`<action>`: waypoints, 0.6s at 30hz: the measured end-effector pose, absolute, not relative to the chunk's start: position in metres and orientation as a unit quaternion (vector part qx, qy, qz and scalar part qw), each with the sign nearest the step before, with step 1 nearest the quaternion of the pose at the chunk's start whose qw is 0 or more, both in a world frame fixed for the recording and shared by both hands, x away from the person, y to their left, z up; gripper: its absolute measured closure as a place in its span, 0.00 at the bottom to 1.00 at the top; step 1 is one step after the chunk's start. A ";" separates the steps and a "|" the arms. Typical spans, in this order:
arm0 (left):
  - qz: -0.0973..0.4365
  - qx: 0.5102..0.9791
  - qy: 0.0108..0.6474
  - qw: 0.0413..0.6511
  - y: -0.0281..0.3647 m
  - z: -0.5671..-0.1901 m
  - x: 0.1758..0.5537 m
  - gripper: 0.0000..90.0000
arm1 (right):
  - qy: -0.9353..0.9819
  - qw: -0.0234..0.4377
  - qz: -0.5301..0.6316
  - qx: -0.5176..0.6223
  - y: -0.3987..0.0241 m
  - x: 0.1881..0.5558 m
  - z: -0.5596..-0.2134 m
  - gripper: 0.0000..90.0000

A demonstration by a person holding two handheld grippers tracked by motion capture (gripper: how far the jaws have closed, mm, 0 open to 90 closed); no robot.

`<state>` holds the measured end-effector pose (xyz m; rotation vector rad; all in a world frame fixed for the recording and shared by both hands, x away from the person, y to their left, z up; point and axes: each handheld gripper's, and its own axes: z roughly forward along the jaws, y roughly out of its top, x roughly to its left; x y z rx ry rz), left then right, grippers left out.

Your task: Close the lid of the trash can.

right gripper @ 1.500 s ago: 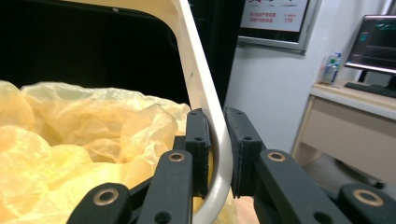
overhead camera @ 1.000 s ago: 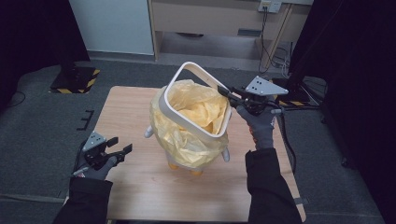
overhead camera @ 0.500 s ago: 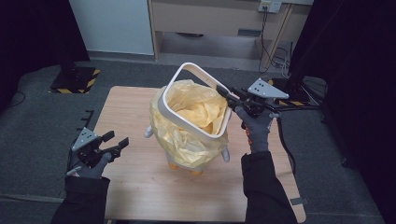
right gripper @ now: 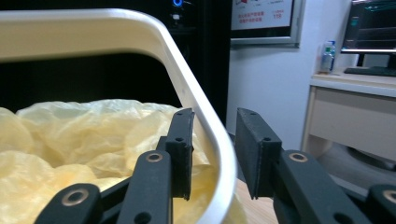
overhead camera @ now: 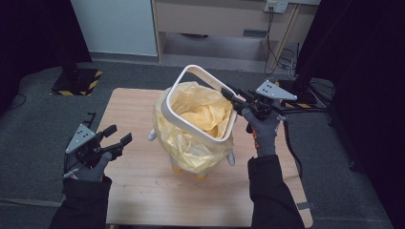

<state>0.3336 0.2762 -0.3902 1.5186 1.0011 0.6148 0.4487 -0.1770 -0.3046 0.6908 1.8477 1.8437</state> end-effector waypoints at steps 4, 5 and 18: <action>0.268 0.642 0.417 0.584 0.273 -0.380 0.332 0.32 | 0.667 0.217 0.669 0.245 -0.174 0.448 -0.301 0.76; 0.269 0.640 0.415 0.588 0.272 -0.377 0.332 0.32 | 0.673 0.227 0.661 0.244 -0.173 0.447 -0.300 0.80; 0.296 0.618 0.380 0.621 0.261 -0.340 0.333 0.32 | 0.678 0.239 0.650 0.247 -0.173 0.447 -0.298 0.86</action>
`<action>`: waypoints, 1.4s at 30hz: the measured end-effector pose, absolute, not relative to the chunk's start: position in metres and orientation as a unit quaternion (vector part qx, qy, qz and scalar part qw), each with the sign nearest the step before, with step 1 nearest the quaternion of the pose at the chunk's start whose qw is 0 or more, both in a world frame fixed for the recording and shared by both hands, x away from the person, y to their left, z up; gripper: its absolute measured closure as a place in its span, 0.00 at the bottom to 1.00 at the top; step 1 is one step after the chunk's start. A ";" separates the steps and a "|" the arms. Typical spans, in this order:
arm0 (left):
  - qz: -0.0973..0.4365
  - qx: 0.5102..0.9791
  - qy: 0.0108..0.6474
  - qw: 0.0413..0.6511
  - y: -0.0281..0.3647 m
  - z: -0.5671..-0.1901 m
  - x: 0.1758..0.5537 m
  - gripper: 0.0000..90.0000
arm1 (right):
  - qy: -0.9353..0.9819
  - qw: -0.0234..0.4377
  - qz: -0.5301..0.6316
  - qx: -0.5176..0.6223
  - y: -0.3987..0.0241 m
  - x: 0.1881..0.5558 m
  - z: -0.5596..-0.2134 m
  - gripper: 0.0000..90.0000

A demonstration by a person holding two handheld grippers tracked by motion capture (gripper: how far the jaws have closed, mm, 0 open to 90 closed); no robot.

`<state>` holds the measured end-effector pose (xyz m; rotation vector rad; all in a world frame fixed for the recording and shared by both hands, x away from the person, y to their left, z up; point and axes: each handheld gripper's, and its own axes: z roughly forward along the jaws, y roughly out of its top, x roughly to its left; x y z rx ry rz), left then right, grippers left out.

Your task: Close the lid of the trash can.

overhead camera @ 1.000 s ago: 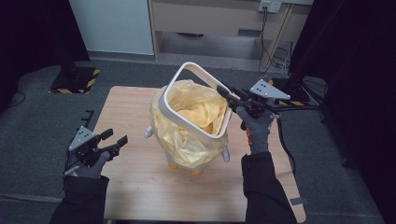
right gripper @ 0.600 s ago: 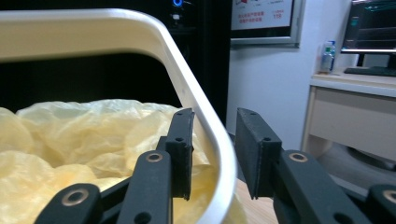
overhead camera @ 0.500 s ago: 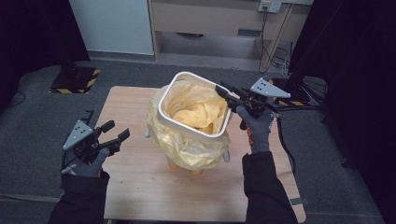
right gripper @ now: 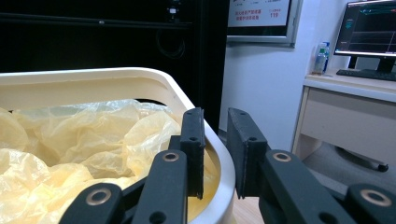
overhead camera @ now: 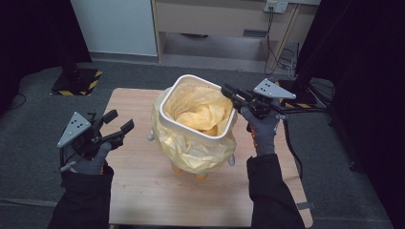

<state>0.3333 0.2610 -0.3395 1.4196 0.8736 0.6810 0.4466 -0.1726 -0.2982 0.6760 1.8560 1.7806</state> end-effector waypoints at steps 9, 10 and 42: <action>0.321 0.610 0.338 0.641 0.243 -0.308 0.330 0.31 | 0.692 0.253 0.632 0.238 -0.168 0.446 -0.298 0.85; 0.321 0.609 0.334 0.644 0.240 -0.305 0.330 0.31 | 0.693 0.254 0.631 0.238 -0.167 0.446 -0.297 0.85; 0.320 0.644 0.320 0.617 0.180 -0.291 0.358 0.38 | 0.712 0.290 0.594 0.238 -0.156 0.441 -0.293 0.82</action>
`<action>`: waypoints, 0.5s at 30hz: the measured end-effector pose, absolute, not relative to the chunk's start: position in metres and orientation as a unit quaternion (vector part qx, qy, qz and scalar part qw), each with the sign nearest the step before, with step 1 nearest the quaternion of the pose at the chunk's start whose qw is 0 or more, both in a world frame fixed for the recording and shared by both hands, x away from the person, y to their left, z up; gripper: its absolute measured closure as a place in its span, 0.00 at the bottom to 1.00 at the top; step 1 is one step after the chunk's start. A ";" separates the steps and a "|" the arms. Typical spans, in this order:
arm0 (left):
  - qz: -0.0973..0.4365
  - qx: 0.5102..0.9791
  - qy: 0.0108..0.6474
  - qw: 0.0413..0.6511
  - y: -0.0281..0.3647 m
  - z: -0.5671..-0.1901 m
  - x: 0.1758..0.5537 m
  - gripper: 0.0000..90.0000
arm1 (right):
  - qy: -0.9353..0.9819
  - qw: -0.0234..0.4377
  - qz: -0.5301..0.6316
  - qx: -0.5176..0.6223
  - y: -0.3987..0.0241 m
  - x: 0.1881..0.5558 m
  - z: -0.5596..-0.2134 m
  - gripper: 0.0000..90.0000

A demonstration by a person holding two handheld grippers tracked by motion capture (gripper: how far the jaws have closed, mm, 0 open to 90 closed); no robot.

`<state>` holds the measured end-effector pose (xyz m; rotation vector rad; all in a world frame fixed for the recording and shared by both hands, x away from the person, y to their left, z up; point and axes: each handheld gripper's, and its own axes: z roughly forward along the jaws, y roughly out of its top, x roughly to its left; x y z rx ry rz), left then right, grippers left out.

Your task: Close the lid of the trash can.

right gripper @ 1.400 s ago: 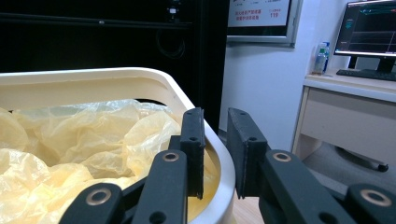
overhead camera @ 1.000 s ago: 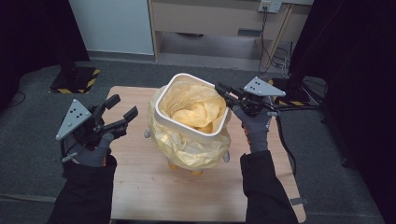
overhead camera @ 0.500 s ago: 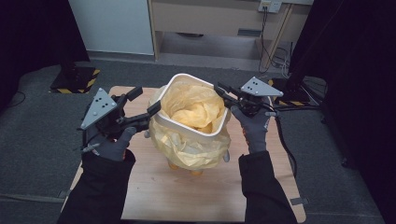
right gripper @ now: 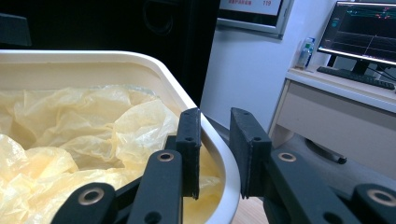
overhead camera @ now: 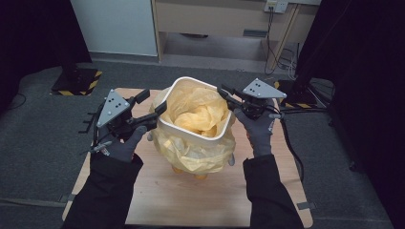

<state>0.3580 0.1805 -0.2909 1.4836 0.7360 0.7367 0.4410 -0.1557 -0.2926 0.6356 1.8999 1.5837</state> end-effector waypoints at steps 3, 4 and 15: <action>0.318 0.649 0.318 0.614 0.179 -0.292 0.361 0.43 | 0.718 0.291 0.586 0.238 -0.154 0.441 -0.291 0.82; 0.321 0.650 0.318 0.611 0.178 -0.292 0.362 0.45 | 0.718 0.290 0.586 0.239 -0.153 0.441 -0.291 0.82; 0.314 0.649 0.335 0.606 0.175 -0.303 0.370 0.34 | 0.711 0.282 0.595 0.246 -0.155 0.440 -0.294 0.78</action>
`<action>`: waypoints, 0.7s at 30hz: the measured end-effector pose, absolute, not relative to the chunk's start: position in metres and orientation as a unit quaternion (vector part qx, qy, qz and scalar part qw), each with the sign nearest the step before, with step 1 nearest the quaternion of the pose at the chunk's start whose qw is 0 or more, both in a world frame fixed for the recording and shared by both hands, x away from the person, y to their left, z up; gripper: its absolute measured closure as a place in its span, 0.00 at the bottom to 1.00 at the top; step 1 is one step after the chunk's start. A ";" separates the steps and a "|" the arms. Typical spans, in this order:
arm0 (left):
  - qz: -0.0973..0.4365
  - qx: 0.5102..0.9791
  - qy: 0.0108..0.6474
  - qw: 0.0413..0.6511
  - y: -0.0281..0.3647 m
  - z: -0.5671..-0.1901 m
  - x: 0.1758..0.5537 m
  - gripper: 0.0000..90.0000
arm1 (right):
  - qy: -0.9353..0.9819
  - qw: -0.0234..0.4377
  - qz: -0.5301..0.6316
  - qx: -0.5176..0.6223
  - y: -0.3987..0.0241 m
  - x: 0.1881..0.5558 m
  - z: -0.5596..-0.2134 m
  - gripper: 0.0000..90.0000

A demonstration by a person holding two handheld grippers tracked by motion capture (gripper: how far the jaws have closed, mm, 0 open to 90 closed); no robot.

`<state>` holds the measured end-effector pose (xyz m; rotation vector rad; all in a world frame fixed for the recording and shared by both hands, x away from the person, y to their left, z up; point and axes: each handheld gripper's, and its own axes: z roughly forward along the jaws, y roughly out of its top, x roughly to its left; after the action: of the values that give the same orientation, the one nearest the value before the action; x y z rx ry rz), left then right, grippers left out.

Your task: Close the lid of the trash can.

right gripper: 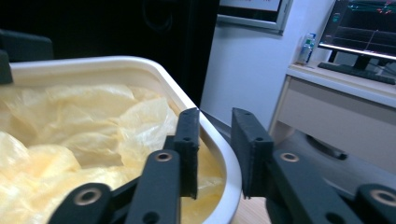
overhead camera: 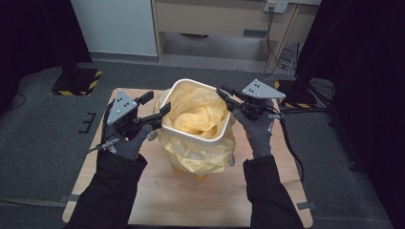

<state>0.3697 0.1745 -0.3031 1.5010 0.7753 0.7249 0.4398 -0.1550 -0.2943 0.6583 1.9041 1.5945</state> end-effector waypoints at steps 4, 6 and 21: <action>0.316 0.646 0.329 0.612 0.175 -0.304 0.368 0.31 | 0.669 0.281 0.634 0.269 -0.161 0.439 -0.293 0.73; 0.318 0.645 0.324 0.615 0.174 -0.304 0.366 0.30 | 0.654 0.295 0.638 0.278 -0.162 0.440 -0.292 0.73; 0.308 0.634 0.332 0.626 0.175 -0.313 0.370 0.30 | 0.688 0.308 0.593 0.284 -0.150 0.444 -0.306 0.99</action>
<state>0.3702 0.1747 -0.3133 1.4552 0.7611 0.7067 0.4438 -0.1497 -0.3060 0.7500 1.8196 1.5673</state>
